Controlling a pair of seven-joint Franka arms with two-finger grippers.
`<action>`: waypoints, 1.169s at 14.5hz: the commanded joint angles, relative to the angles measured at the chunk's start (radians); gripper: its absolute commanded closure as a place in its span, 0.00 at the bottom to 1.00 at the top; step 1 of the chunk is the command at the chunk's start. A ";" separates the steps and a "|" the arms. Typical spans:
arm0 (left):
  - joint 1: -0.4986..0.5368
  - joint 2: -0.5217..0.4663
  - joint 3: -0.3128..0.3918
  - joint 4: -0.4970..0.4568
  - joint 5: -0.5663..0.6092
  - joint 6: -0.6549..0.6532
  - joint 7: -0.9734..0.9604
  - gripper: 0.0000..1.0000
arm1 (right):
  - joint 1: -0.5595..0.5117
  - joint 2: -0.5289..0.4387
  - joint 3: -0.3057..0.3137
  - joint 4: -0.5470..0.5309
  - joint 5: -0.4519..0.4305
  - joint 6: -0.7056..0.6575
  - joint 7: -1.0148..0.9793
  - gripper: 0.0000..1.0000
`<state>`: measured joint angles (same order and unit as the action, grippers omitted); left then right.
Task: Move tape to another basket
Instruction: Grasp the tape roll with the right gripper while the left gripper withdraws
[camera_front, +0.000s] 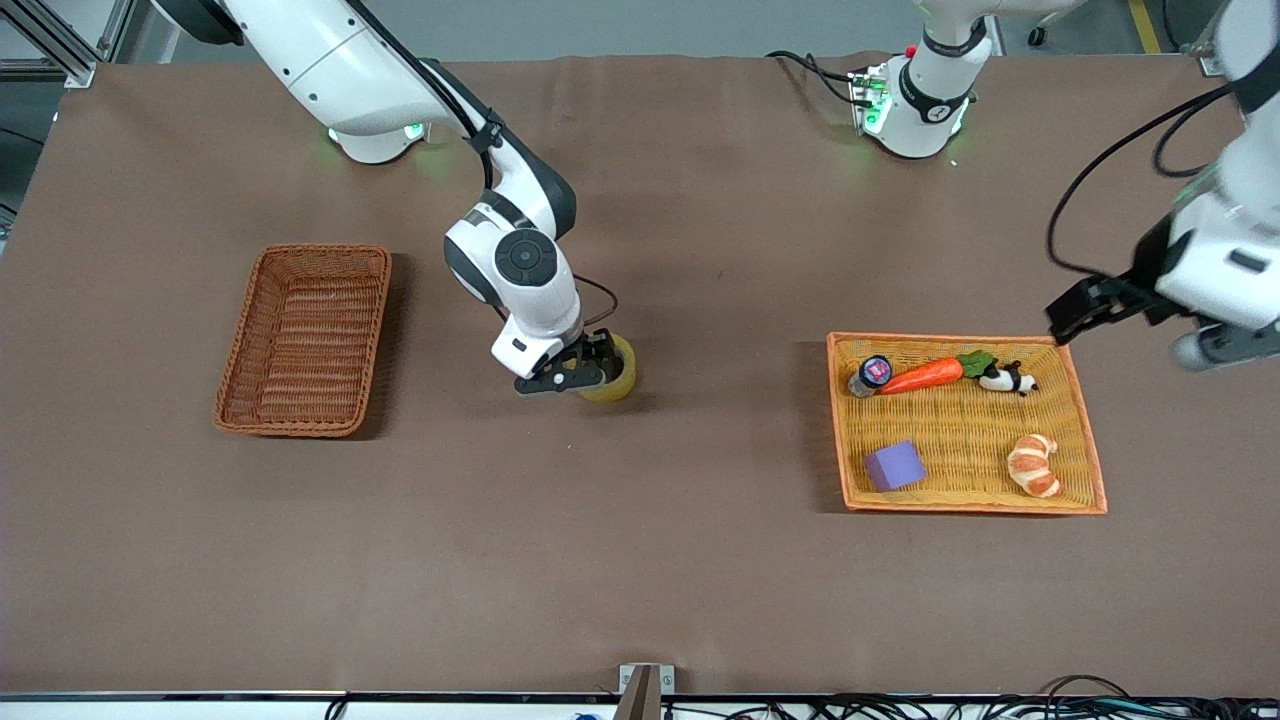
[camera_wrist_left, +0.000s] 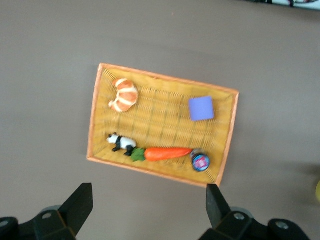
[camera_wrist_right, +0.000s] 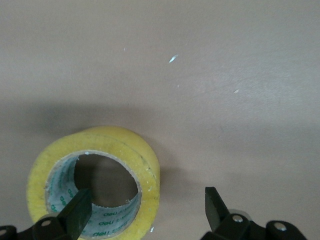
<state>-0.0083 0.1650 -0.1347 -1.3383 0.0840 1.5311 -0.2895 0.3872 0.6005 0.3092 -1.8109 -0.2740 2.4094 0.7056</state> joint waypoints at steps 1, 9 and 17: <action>0.088 -0.100 -0.013 -0.138 -0.084 0.015 0.114 0.00 | 0.004 0.011 0.001 -0.016 -0.037 0.046 0.020 0.00; 0.070 -0.200 0.004 -0.202 -0.086 -0.045 0.159 0.00 | 0.009 0.068 0.001 -0.013 -0.161 0.080 0.092 0.47; 0.071 -0.202 -0.010 -0.194 -0.099 -0.055 0.162 0.00 | -0.011 0.058 0.033 0.033 -0.206 -0.010 0.236 1.00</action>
<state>0.0575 -0.0197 -0.1425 -1.5205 0.0036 1.4797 -0.1421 0.3992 0.6752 0.3090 -1.8059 -0.4619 2.4612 0.9044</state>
